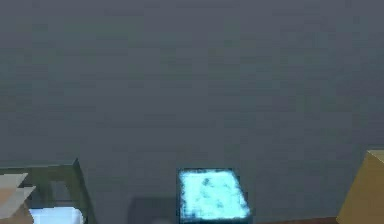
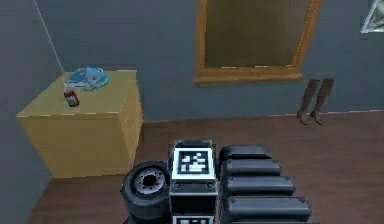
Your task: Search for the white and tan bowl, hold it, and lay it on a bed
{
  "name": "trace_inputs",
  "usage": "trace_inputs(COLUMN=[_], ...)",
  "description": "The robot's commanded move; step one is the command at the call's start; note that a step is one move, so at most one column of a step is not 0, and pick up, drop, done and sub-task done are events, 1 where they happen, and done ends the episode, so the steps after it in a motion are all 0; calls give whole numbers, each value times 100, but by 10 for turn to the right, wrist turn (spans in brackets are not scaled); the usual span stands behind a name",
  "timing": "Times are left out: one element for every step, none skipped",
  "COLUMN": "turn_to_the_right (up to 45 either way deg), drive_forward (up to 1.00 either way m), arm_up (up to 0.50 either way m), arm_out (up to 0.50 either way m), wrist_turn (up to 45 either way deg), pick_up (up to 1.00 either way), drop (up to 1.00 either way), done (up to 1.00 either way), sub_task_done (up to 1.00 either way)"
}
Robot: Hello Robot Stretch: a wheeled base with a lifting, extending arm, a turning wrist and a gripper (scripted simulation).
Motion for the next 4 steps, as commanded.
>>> trace_inputs(turn_to_the_right=[450, 360, -450, -360], drive_forward=[0, 0, 0, 0], arm_up=[0, 0, 0, 0], arm_out=[0, 0, 0, 0], wrist_turn=[0, 0, 0, 0], pick_up=[0, 0, 0, 0], drop=[0, 0, 0, 0], done=[0, 0, 0, 0], sub_task_done=[0, 0, 0, 0])
